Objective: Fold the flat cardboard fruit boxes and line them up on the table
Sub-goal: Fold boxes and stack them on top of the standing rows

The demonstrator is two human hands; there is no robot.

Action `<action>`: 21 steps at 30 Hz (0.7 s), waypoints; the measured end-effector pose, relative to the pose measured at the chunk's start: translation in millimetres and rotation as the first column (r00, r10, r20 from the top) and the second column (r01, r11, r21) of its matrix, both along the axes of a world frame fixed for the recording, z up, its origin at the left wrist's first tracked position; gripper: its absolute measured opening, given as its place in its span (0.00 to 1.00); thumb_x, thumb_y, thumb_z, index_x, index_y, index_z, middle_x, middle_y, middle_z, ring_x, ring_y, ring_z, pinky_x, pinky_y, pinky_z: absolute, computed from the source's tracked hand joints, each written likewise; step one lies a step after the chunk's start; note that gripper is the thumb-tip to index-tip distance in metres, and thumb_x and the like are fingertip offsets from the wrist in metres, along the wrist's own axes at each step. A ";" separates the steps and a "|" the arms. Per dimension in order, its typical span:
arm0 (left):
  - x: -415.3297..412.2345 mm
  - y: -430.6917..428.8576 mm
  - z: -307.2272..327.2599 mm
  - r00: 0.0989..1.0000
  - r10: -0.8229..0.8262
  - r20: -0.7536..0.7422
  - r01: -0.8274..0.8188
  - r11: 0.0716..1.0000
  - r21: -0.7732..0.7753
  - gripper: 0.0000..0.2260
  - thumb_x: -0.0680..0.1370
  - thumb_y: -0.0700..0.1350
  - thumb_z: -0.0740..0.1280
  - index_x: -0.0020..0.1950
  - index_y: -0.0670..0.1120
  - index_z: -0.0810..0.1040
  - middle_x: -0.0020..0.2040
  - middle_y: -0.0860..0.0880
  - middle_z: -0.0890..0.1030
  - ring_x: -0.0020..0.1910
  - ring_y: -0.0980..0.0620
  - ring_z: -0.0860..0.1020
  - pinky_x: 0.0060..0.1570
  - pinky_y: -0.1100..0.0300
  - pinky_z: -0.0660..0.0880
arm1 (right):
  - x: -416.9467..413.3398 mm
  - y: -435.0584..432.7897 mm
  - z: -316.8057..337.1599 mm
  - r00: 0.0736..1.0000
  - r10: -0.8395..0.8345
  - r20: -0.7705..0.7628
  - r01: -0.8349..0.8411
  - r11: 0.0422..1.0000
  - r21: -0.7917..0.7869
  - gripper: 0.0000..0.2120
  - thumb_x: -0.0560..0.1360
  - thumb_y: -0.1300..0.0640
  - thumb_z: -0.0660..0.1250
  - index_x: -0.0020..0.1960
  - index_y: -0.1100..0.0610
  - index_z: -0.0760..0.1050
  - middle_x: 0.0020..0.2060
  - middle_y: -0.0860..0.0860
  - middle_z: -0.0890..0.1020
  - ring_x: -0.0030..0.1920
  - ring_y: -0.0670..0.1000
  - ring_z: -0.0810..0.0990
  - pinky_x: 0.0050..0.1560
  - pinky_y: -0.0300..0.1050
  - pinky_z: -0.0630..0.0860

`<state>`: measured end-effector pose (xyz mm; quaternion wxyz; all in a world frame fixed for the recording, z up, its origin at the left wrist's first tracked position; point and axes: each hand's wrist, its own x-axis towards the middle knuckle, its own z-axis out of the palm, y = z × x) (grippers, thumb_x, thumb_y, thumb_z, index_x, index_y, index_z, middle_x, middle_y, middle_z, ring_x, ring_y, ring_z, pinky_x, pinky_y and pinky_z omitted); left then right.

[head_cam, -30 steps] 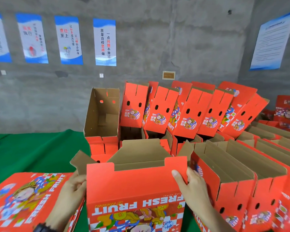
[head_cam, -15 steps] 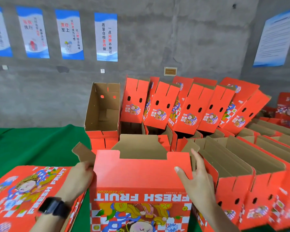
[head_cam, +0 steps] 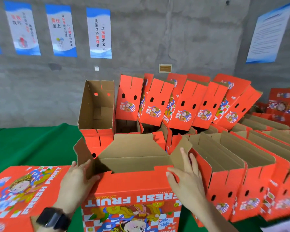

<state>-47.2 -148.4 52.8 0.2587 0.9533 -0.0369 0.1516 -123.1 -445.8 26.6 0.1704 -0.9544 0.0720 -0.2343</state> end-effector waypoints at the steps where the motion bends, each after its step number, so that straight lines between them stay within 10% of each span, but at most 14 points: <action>1: 2.2 -0.8 0.2 1.000 -0.011 0.016 0.010 0.998 0.054 0.23 0.70 0.45 0.75 0.63 0.44 0.77 0.60 0.37 0.77 0.63 0.35 0.71 0.59 0.47 0.71 | 1.8 -1.7 0.2 1.000 0.012 0.020 -0.012 1.000 0.001 0.14 0.78 0.44 0.60 0.60 0.43 0.78 0.76 0.39 0.39 0.76 0.47 0.36 0.74 0.46 0.49; 7: 1.0 0.9 2.2 0.934 -0.278 0.225 0.273 0.961 0.052 0.45 0.68 0.32 0.74 0.77 0.52 0.53 0.77 0.51 0.54 0.77 0.48 0.52 0.74 0.55 0.52 | 4.6 7.2 7.7 0.929 0.189 0.318 -0.277 0.925 0.258 0.42 0.73 0.63 0.70 0.74 0.36 0.53 0.75 0.36 0.34 0.75 0.37 0.41 0.70 0.38 0.54; 11: -1.8 2.9 0.5 0.837 -0.446 0.317 0.458 0.888 0.041 0.53 0.66 0.28 0.73 0.76 0.60 0.46 0.72 0.56 0.58 0.69 0.67 0.56 0.66 0.79 0.47 | 7.9 12.1 5.0 0.930 0.133 0.343 -0.254 0.905 0.341 0.52 0.72 0.64 0.72 0.72 0.31 0.39 0.74 0.33 0.37 0.74 0.33 0.39 0.66 0.25 0.45; 15: 2.5 4.4 -4.5 0.860 -0.412 0.300 0.410 0.909 0.071 0.55 0.67 0.31 0.74 0.75 0.60 0.39 0.67 0.55 0.62 0.66 0.60 0.61 0.63 0.76 0.50 | 9.6 6.8 -0.8 0.954 0.126 0.272 -0.232 0.884 0.405 0.53 0.72 0.61 0.72 0.70 0.29 0.34 0.72 0.29 0.43 0.70 0.27 0.42 0.69 0.28 0.45; 18: 5.2 3.5 -2.3 0.866 -0.420 0.272 0.409 0.907 0.100 0.49 0.69 0.33 0.73 0.77 0.53 0.43 0.64 0.55 0.62 0.63 0.54 0.63 0.62 0.72 0.54 | 9.1 4.7 0.8 0.957 0.207 0.205 -0.278 0.859 0.431 0.50 0.73 0.61 0.71 0.72 0.32 0.37 0.70 0.28 0.56 0.68 0.32 0.57 0.70 0.38 0.55; 21: 4.9 2.3 3.2 0.838 -0.502 0.215 0.483 0.865 0.138 0.31 0.71 0.32 0.69 0.72 0.48 0.68 0.58 0.54 0.69 0.60 0.52 0.70 0.61 0.69 0.61 | 9.7 4.1 1.9 0.955 0.234 0.181 -0.288 0.876 0.388 0.39 0.75 0.62 0.69 0.72 0.35 0.51 0.65 0.28 0.64 0.65 0.32 0.64 0.68 0.36 0.59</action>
